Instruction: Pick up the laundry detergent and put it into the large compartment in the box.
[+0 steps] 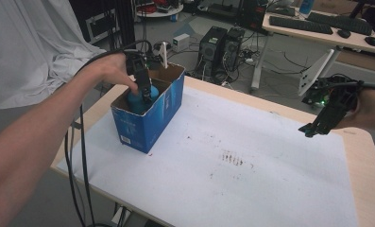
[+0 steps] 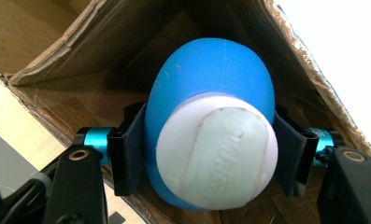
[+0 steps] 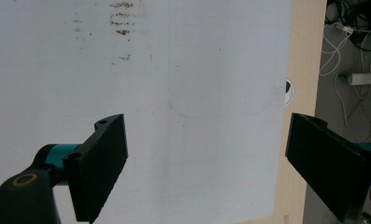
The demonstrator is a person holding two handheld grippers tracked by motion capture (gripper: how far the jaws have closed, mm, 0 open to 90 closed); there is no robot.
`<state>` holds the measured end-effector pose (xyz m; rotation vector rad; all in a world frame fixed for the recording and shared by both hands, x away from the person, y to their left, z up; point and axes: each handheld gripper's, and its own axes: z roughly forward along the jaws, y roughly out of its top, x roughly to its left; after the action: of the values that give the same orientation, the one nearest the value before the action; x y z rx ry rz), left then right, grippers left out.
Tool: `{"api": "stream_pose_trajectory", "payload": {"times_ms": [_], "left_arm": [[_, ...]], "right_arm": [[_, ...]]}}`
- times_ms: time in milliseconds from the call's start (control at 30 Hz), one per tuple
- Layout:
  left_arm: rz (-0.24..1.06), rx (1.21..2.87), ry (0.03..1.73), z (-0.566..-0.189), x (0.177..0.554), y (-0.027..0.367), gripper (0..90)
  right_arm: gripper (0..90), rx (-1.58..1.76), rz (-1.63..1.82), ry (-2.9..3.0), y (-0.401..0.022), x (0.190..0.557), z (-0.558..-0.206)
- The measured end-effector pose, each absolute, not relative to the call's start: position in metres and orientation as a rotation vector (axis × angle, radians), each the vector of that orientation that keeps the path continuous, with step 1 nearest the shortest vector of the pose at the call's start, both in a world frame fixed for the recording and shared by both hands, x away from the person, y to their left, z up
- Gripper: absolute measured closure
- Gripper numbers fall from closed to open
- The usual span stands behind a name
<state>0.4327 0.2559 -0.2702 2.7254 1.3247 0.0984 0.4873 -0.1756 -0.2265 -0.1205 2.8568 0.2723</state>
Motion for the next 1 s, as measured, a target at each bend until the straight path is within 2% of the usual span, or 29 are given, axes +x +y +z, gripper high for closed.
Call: {"api": "stream_pose_trajectory", "payload": {"times_ms": [1000], "left_arm": [[0.104,2.722,1.333,-0.2717,0.4333,0.2544,36.1]], "right_arm": [[12.1,-0.129,0.267,2.860,-0.1726,0.4856,-0.2265]]}}
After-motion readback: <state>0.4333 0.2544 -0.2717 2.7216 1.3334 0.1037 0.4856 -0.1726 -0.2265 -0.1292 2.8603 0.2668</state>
